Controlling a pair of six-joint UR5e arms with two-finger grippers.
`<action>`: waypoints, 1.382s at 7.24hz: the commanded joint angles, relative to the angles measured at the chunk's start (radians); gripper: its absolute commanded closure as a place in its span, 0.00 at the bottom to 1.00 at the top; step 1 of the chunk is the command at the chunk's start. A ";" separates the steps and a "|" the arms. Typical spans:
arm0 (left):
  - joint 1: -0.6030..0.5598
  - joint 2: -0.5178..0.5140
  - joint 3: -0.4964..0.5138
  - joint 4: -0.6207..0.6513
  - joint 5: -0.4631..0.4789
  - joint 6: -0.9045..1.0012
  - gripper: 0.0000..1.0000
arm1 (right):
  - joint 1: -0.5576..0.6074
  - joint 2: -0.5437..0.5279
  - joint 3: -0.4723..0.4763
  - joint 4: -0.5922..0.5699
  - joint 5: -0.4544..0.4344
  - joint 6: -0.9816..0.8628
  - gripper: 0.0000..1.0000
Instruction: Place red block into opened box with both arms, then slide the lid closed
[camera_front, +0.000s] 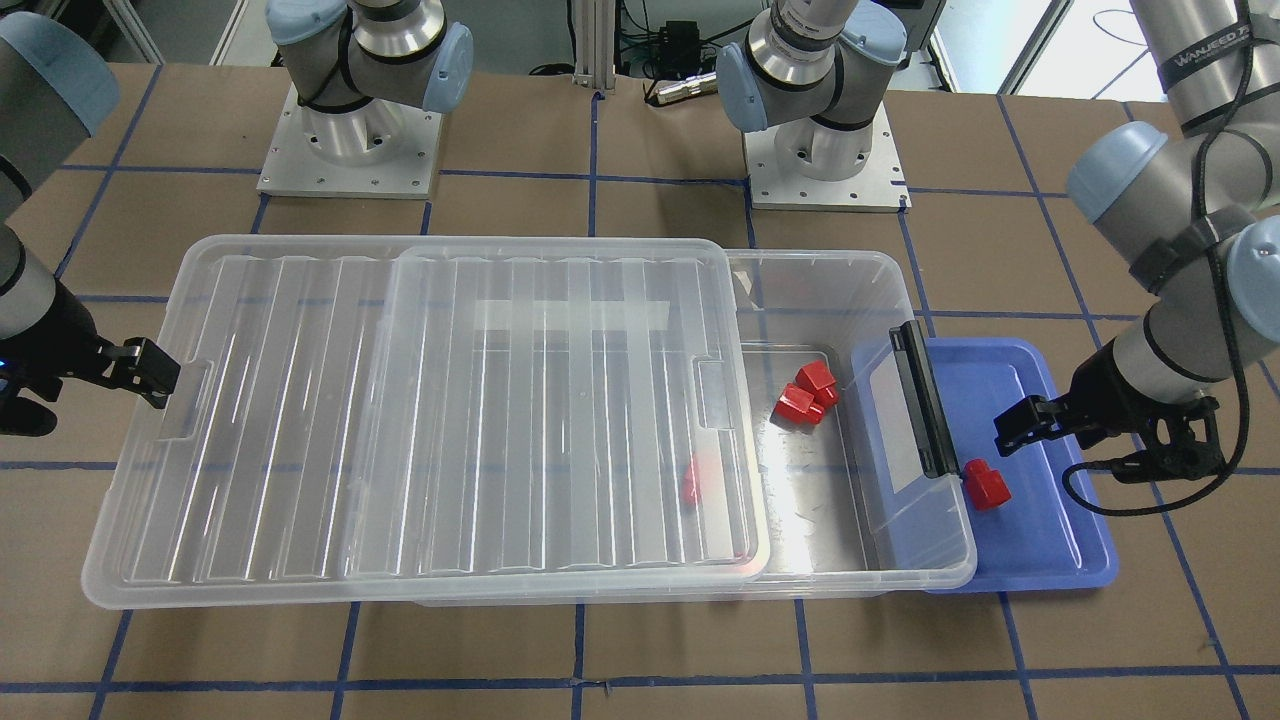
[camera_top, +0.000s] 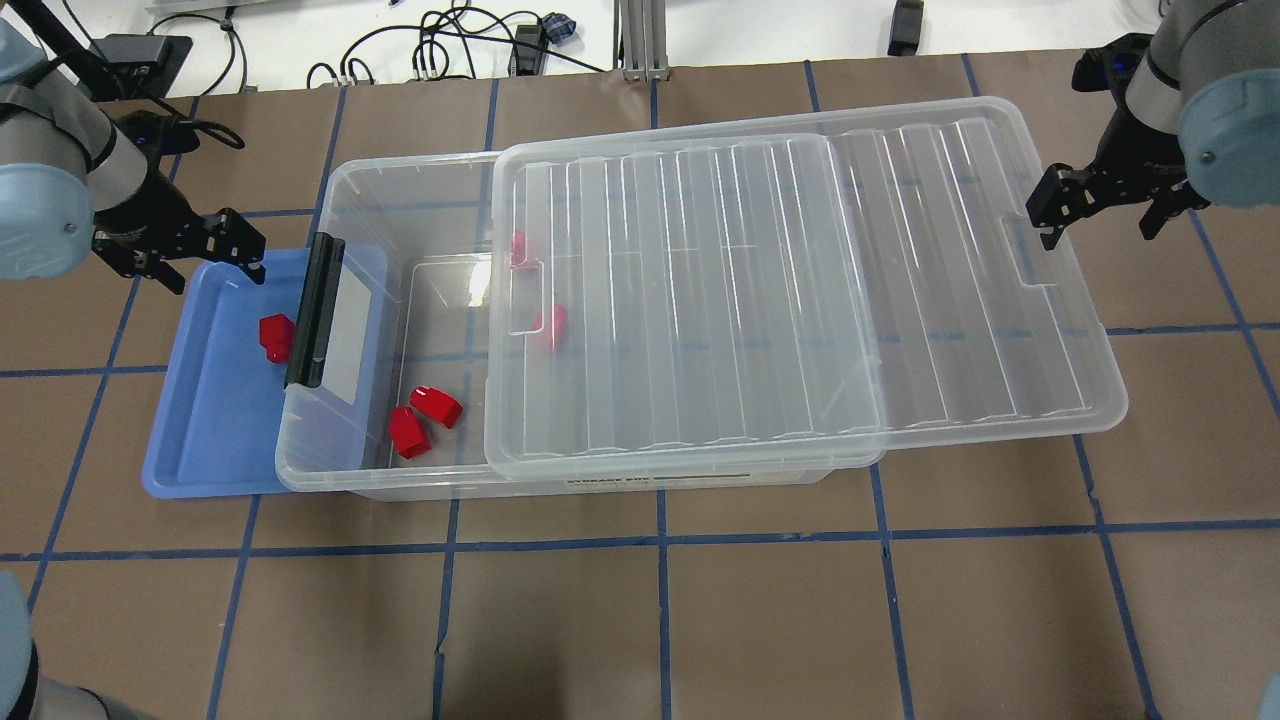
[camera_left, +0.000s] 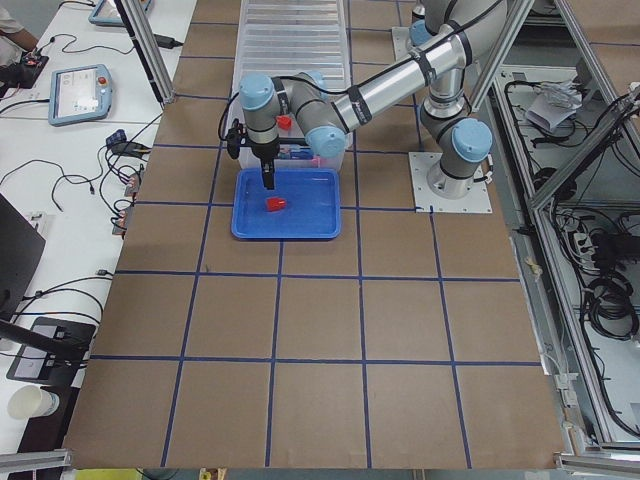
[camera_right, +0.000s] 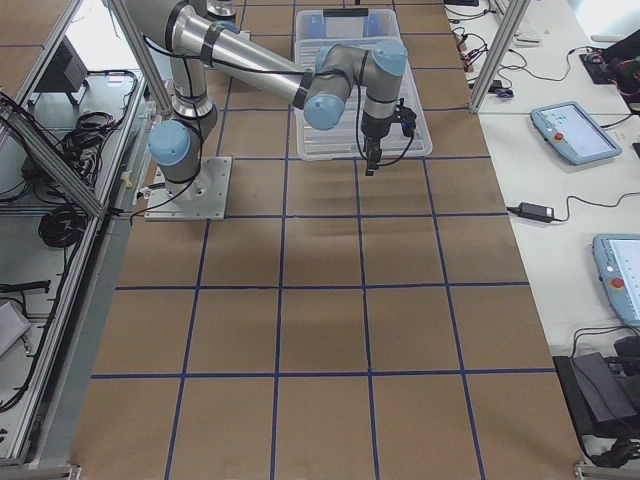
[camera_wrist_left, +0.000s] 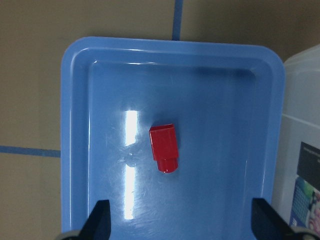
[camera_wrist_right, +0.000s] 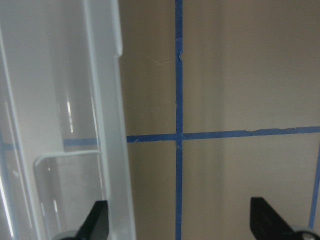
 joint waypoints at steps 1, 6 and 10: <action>0.023 -0.063 -0.016 0.062 0.003 0.001 0.00 | -0.024 0.000 -0.003 0.000 0.000 -0.048 0.00; 0.027 -0.163 -0.163 0.378 -0.065 0.000 0.00 | -0.030 0.003 -0.003 -0.001 -0.009 -0.075 0.00; 0.024 -0.137 -0.164 0.317 -0.008 0.005 0.77 | -0.030 0.003 -0.005 -0.010 -0.020 -0.097 0.00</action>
